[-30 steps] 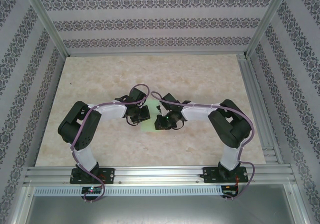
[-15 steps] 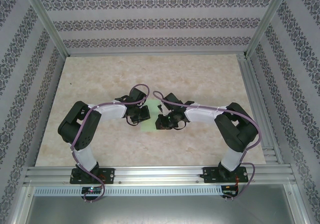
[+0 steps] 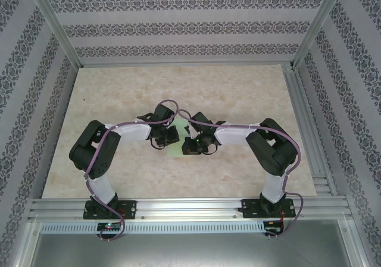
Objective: Fold a paper plane with a square sheet of paper (pick it up from the middle)
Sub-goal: Fold the triangle a second time at the center of the table.
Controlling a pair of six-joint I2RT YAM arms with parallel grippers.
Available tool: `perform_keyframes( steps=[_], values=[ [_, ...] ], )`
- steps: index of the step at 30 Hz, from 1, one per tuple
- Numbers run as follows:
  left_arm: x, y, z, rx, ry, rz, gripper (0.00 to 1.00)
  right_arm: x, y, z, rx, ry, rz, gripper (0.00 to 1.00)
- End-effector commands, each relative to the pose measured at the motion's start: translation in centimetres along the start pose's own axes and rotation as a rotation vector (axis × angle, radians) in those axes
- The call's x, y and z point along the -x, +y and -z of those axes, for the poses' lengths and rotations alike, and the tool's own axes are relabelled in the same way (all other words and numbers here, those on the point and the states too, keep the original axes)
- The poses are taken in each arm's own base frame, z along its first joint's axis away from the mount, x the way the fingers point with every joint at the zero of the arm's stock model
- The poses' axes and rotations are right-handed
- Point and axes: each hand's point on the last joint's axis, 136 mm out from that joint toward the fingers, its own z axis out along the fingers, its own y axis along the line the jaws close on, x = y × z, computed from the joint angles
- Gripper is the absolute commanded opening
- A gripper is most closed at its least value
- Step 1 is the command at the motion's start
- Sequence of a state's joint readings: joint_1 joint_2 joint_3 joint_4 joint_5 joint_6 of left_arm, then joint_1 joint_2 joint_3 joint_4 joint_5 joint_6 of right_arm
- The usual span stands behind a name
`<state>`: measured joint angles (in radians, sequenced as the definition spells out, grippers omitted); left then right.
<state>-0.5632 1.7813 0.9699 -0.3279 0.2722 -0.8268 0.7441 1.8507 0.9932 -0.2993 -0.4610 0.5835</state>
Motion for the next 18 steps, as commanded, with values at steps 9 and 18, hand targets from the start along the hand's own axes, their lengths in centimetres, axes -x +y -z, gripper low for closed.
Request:
perform_keyframes(
  steps=[9, 18],
  values=[
    [-2.3, -2.8, 0.9, -0.144, 0.083, -0.019, 0.16, -1.8, -2.7, -1.2, -0.099, 0.070, -0.046, 0.13],
    [-3.3, -1.4, -1.0, -0.128, 0.118, 0.016, 0.12, -2.1, -3.0, -1.2, -0.109, 0.078, -0.053, 0.12]
  ],
)
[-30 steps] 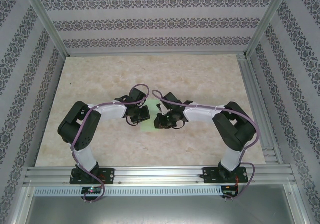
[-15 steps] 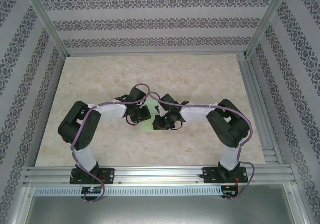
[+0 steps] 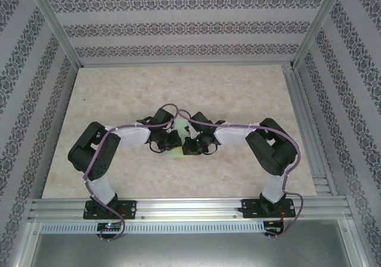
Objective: Fold a paper plane with a square sheet of paper (pick it up from the middle)
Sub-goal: Fold the triangle a second time at the center of the table.
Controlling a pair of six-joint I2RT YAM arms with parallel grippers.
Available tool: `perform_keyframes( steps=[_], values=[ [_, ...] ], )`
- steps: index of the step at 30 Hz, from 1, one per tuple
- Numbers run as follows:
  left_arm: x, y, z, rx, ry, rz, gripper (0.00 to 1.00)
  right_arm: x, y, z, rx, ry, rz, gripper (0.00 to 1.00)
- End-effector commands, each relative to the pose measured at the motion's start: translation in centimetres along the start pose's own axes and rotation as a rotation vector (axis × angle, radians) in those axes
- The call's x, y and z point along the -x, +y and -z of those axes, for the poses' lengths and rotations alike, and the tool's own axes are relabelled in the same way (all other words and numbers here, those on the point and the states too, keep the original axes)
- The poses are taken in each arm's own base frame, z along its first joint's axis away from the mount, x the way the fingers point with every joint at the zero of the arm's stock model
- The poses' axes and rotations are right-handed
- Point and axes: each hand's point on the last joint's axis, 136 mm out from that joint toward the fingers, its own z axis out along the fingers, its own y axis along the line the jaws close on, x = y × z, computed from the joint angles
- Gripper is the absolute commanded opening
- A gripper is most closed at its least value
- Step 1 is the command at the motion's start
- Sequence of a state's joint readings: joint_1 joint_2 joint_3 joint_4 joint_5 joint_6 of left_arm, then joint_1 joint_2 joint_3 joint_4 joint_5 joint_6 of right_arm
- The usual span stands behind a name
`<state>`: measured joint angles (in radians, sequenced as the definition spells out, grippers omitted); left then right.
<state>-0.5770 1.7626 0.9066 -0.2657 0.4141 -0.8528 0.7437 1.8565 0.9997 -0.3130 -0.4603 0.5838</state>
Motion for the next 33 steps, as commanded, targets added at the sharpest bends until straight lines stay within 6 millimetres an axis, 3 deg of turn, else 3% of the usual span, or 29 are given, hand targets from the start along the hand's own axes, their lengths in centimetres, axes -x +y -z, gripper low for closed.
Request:
perform_keyframes(
  steps=[1, 8, 17, 24, 33],
  values=[
    [-0.4, 0.2, -0.9, -0.008, 0.014, 0.011, 0.12, -2.2, -3.1, -1.2, -0.109, 0.074, -0.049, 0.12],
    [1.8, 3.1, -0.2, 0.042, -0.033, 0.037, 0.12, -4.0, -4.6, -1.2, -0.186, 0.139, -0.025, 0.12],
    [5.2, 4.5, 0.5, 0.029, -0.078, 0.064, 0.13, -5.0, -5.6, -1.6, -0.233, 0.184, -0.025, 0.12],
    [8.1, 4.1, 1.5, -0.013, -0.122, 0.064, 0.13, -5.4, -6.1, -1.7, -0.256, 0.198, -0.028, 0.12],
    [10.3, 6.3, 2.2, 0.031, -0.159, 0.080, 0.13, -5.5, -6.2, -1.6, -0.262, 0.197, -0.026, 0.12]
  ],
)
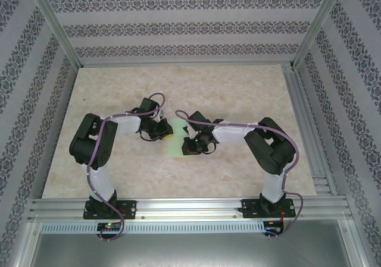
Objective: Fold a paper plane with a square sheet of paper (pick it up from the middle)
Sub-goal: Fold the triangle a second time at the center of the table.
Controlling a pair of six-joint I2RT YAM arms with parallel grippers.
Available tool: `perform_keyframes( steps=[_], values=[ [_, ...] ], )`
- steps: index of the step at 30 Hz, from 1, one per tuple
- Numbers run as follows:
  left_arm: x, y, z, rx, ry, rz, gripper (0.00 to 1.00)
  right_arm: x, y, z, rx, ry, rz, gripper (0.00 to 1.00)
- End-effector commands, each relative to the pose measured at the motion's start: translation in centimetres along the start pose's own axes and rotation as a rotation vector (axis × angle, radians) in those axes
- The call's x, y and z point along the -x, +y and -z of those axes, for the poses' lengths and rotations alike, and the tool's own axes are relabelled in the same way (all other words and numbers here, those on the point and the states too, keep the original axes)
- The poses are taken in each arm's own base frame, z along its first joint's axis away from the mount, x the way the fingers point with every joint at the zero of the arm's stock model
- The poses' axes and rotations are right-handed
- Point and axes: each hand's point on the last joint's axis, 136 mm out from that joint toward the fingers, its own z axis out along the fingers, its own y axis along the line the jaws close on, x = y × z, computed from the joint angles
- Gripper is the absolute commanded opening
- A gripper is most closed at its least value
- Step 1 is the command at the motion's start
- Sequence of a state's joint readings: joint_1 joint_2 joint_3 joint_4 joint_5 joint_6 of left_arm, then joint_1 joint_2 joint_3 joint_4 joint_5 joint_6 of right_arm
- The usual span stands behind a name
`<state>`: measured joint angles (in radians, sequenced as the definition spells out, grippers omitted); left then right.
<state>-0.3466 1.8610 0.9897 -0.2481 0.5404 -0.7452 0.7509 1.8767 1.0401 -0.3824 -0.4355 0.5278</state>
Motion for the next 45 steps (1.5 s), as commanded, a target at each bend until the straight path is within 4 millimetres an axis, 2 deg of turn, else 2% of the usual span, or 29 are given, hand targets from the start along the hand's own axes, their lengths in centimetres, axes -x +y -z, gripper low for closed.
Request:
perform_keyframes(
  steps=[1, 4, 7, 12, 15, 19, 21, 25, 33, 39, 45],
  values=[
    [3.5, 3.2, 0.9, 0.116, -0.117, -0.006, 0.13, -5.4, -5.6, -1.9, -0.215, 0.173, -0.066, 0.12],
    [3.6, 2.8, 1.9, 0.110, -0.130, -0.031, 0.14, -5.3, -5.5, -1.9, -0.213, 0.168, -0.067, 0.12],
    [3.3, 1.3, 3.1, 0.067, -0.138, -0.067, 0.14, -4.9, -5.1, -1.8, -0.196, 0.153, -0.061, 0.12],
    [1.2, -1.8, 4.5, -0.033, -0.121, -0.120, 0.15, -2.5, -2.6, -0.4, -0.121, 0.070, -0.039, 0.12],
    [-0.9, -2.8, 3.9, -0.054, -0.083, -0.145, 0.15, 0.1, 0.1, 1.3, -0.031, -0.024, -0.016, 0.12],
    [-2.7, -2.7, 2.0, -0.064, -0.048, -0.138, 0.14, 3.1, 4.4, 4.3, 0.135, -0.138, 0.024, 0.14],
    [-3.1, -2.7, 1.2, -0.072, -0.029, -0.134, 0.14, 3.7, 5.2, 5.0, 0.160, -0.155, 0.039, 0.15],
    [-3.8, -3.0, -0.2, -0.081, 0.002, -0.138, 0.13, 3.7, 4.5, 4.1, 0.125, -0.128, 0.029, 0.15],
    [-3.5, -2.0, -1.1, -0.030, 0.006, -0.113, 0.13, 3.1, 2.5, 1.5, 0.017, -0.053, 0.017, 0.14],
    [-3.7, -0.3, -1.7, 0.053, 0.018, -0.074, 0.12, 1.5, 1.4, 0.8, -0.026, -0.002, 0.016, 0.14],
    [-4.0, 0.3, -1.9, 0.073, 0.026, -0.065, 0.12, -0.7, -0.1, 0.4, -0.064, 0.052, -0.009, 0.14]
  ],
)
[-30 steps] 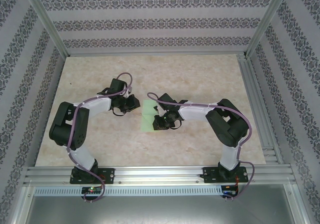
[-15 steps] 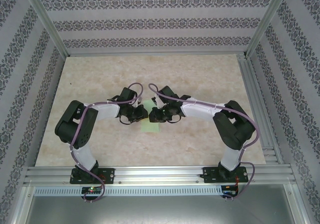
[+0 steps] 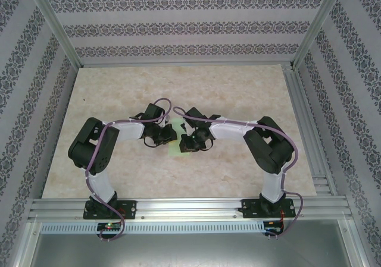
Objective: Fold a paper plane with a square sheet of paper (pick it up from the middle)
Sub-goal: Fold the triangle a second time at the center of the table.
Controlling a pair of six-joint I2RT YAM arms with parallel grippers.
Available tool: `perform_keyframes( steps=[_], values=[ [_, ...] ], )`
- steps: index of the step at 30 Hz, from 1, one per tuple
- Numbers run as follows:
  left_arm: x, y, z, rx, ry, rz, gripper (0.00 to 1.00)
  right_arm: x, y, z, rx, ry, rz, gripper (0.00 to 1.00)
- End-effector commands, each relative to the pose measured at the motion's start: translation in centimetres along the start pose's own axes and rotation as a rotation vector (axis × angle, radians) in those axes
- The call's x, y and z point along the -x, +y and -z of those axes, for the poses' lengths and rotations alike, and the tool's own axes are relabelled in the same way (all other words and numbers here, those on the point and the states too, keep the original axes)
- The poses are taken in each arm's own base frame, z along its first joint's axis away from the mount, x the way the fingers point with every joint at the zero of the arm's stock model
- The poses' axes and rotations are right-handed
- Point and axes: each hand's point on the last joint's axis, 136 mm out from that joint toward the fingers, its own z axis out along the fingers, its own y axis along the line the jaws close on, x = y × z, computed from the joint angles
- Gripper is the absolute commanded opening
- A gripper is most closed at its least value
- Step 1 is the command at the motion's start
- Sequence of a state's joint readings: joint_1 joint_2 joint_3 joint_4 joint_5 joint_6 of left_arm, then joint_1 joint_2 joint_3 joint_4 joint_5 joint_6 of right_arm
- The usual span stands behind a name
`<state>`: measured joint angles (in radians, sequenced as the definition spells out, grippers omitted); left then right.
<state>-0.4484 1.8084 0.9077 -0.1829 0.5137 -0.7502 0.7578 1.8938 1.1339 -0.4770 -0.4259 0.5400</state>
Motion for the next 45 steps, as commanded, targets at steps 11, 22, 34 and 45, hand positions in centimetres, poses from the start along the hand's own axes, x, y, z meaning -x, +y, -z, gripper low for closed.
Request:
perform_keyframes(
  steps=[11, 22, 34, 45],
  values=[
    [-0.7, 2.6, -1.0, 0.117, 0.015, 0.036, 0.11, -5.3, -3.3, -0.7, -0.063, 0.101, -0.052, 0.14],
    [-0.5, 2.2, -1.1, 0.103, 0.017, 0.030, 0.11, -5.5, -2.9, 1.3, -0.052, 0.052, -0.051, 0.14],
    [0.9, -4.1, 2.0, -0.080, -0.073, -0.008, 0.26, 4.6, -0.4, 5.6, 0.026, -0.279, -0.037, 0.17],
    [-0.3, -1.5, 3.0, -0.012, -0.128, 0.071, 0.41, 7.6, -1.4, 3.4, 0.010, -0.271, -0.070, 0.16]
  ],
)
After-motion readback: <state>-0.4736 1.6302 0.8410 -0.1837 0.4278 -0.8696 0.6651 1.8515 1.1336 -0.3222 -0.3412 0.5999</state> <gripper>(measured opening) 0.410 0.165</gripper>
